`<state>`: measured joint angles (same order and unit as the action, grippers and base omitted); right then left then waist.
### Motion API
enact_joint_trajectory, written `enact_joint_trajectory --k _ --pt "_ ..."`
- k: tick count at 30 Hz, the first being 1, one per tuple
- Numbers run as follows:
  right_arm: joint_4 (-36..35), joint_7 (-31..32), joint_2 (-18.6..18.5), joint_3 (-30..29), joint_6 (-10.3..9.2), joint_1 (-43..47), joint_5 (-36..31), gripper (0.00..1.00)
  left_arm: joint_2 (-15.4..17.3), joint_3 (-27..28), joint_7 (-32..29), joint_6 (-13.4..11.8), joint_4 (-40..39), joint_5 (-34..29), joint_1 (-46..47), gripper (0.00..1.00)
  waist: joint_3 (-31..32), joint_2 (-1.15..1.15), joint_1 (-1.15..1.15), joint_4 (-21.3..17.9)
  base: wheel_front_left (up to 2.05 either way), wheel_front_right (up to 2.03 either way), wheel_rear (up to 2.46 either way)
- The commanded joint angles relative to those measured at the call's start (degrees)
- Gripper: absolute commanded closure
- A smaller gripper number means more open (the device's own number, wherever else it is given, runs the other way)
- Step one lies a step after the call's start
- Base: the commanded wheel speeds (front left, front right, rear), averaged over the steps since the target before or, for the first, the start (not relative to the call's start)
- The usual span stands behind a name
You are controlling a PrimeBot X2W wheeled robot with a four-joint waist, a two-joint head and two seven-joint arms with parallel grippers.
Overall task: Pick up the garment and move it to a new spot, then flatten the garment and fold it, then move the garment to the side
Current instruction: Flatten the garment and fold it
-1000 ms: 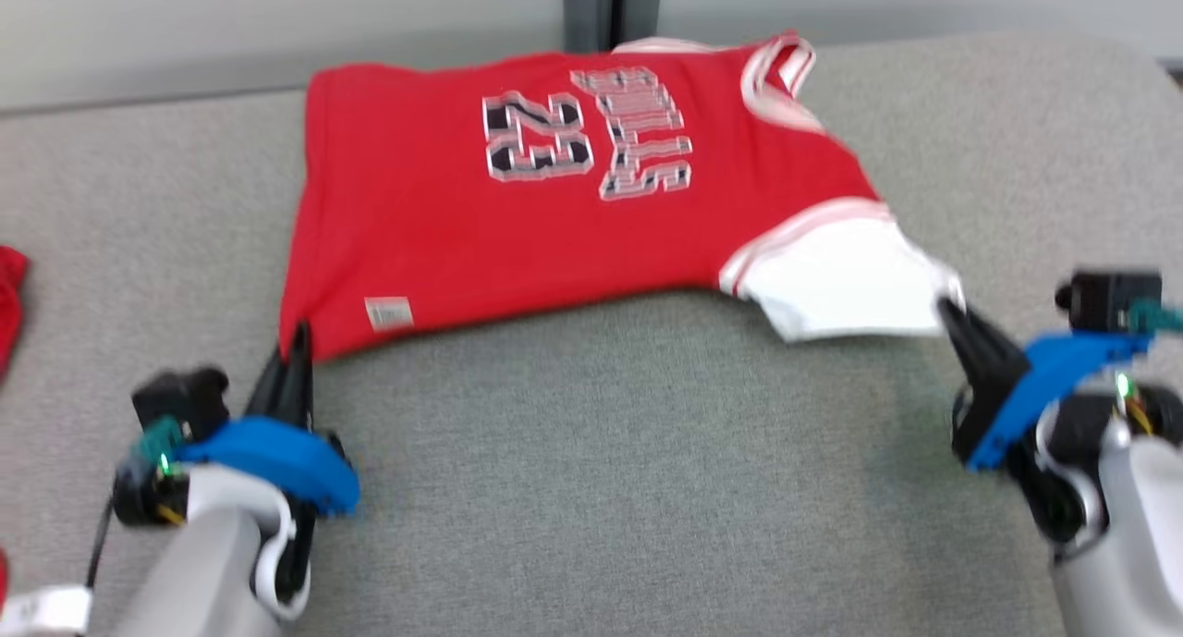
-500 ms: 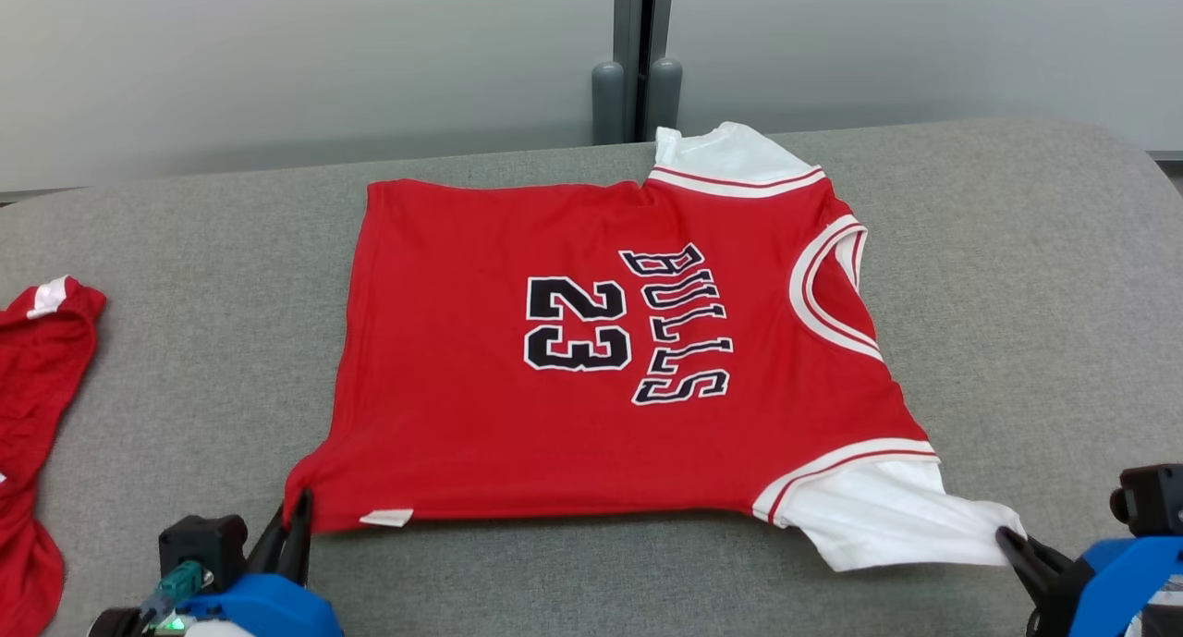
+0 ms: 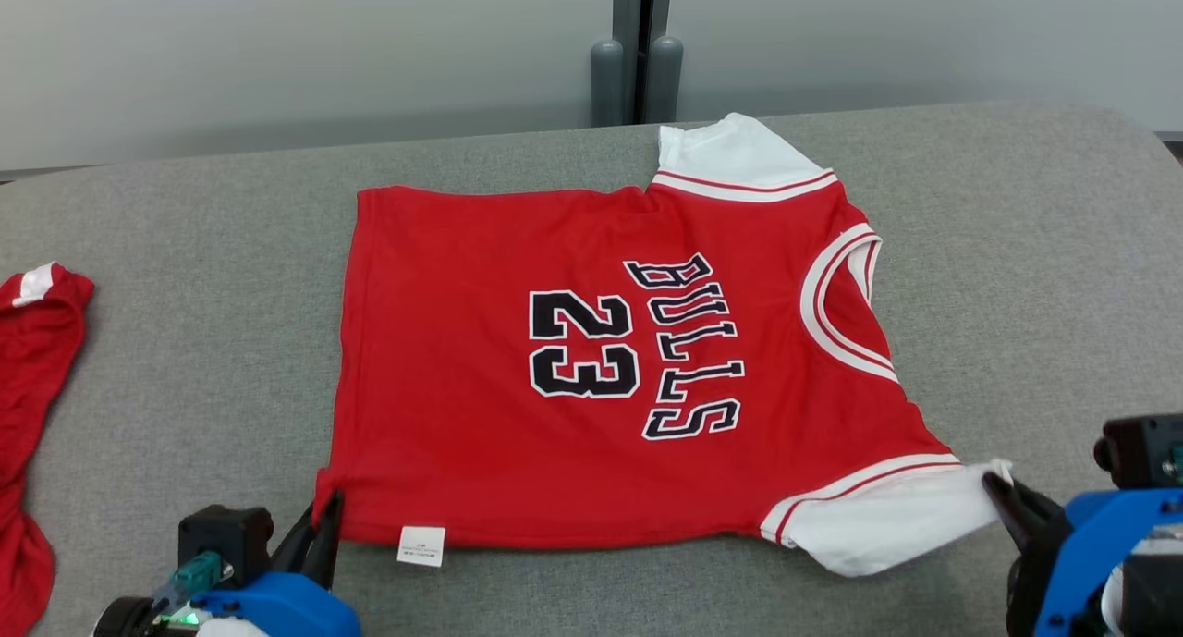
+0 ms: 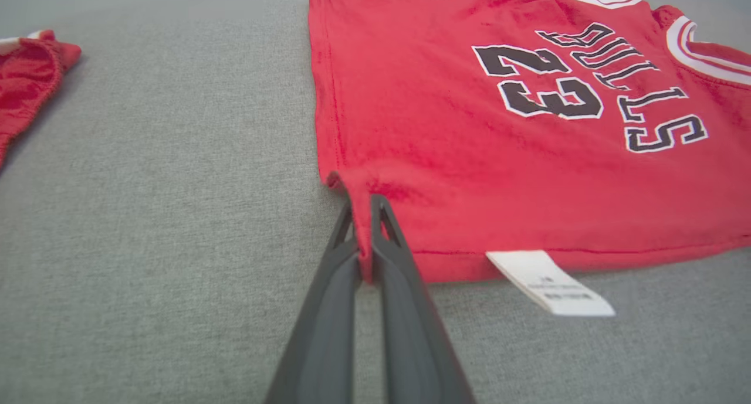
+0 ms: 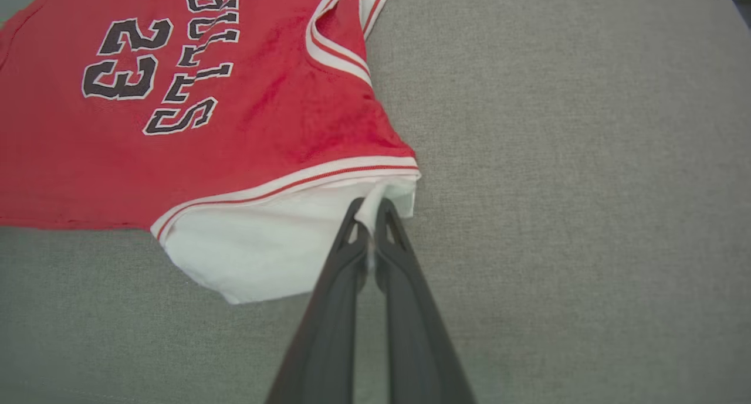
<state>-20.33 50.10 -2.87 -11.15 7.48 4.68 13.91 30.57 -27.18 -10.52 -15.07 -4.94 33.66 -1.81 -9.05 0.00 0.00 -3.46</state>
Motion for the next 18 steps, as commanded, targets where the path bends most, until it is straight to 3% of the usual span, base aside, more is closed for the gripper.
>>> enact_joint_trajectory --k 1,9,18 --pt "0.5 -0.6 0.0 0.6 0.03 -2.2 -0.6 1.0 -0.1 -0.1 -0.4 0.2 0.0 -0.5 1.9 1.0 -0.5 0.0 0.0 0.1 0.0 0.0 0.0" --pt "6.9 -6.5 -2.1 3.3 0.03 -14.5 -0.9 1.0 -4.0 0.1 -1.9 0.9 5.1 1.4 9.5 1.0 -4.2 0.0 0.0 1.7 0.0 0.0 0.0" --pt "14.3 -13.1 -4.4 5.0 0.03 -21.9 0.9 1.0 -7.6 0.9 -1.1 1.8 12.3 3.2 15.9 1.0 -6.6 0.0 0.0 2.3 0.0 0.0 0.0"
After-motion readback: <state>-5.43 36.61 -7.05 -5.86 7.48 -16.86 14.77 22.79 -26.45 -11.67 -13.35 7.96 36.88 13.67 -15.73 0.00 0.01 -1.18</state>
